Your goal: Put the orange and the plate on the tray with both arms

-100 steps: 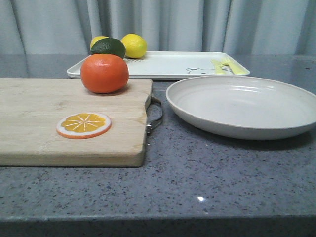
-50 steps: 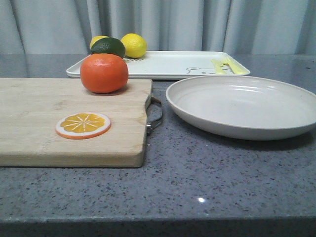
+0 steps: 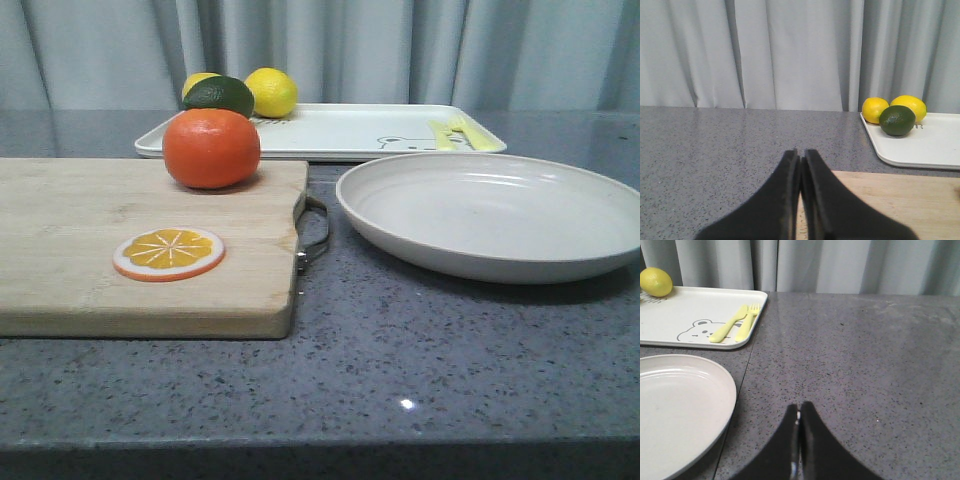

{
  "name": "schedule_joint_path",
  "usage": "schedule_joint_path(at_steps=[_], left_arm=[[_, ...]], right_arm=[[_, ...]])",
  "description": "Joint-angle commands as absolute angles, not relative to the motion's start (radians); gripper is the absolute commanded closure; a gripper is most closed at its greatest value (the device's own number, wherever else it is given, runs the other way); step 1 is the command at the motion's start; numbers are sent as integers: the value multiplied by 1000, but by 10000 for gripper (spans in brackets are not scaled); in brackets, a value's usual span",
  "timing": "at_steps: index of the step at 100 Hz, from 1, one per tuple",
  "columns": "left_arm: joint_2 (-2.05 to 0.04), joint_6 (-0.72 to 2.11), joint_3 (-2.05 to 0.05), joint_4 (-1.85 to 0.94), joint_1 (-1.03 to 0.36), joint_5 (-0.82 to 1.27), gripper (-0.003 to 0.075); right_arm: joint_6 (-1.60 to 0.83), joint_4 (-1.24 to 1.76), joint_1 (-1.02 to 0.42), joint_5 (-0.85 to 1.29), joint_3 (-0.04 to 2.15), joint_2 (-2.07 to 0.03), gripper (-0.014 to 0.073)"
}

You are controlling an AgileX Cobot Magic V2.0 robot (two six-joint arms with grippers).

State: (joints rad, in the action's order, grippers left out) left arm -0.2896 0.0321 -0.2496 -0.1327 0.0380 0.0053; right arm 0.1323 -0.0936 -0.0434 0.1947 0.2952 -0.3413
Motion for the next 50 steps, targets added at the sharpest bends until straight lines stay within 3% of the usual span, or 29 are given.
schedule_joint_path(at_steps=[1,28,50], left_arm=[[-371,25,-333,-158,29,-61,741],[-590,25,-471,-178,29,-14,741],[-686,25,-478,-194,29,-27,741]], right_arm=[[122,-102,-40,125,376,-430,659],[122,-102,-40,131,507,-645,659],[122,-102,-40,98,512,-682,659]])
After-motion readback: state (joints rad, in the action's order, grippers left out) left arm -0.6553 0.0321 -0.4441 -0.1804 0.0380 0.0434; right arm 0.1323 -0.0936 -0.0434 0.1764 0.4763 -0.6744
